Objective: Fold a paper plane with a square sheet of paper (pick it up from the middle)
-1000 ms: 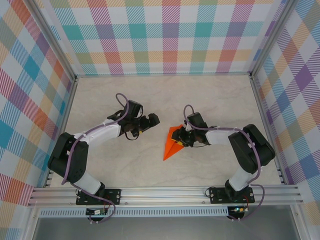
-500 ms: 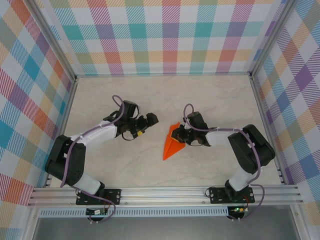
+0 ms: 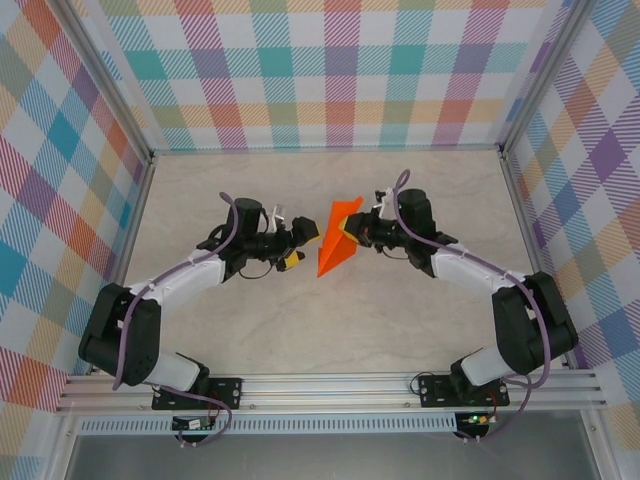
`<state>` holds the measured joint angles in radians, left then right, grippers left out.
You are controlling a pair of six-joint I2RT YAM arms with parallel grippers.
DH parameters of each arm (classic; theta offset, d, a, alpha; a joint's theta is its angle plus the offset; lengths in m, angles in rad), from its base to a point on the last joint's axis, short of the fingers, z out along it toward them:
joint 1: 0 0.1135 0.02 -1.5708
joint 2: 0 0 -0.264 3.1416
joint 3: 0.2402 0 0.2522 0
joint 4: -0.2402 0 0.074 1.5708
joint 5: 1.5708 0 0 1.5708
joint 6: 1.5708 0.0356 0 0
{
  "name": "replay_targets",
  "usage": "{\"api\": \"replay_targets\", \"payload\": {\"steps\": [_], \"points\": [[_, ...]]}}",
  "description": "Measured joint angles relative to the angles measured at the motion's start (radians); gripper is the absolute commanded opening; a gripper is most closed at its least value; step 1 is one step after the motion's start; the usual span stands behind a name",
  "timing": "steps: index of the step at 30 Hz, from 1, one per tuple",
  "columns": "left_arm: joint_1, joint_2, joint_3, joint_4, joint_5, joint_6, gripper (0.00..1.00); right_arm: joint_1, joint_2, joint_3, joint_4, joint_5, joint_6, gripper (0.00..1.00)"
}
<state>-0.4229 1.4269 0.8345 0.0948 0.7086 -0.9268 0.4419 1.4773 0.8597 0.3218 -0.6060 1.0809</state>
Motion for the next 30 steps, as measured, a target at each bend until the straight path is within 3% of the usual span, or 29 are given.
{"api": "replay_targets", "payload": {"steps": [6,12,30], "points": [[0.000,-0.020,-0.060,0.195,0.082,-0.110,1.00,-0.006,0.020,0.056,0.090,-0.080,0.098,0.08],[-0.003,-0.043,-0.083,0.331,0.107,-0.156,0.87,-0.006,0.056,0.068,0.135,-0.123,0.168,0.08],[-0.027,-0.066,-0.081,0.421,0.084,-0.180,0.28,-0.006,0.073,0.065,0.179,-0.166,0.224,0.10]]}}
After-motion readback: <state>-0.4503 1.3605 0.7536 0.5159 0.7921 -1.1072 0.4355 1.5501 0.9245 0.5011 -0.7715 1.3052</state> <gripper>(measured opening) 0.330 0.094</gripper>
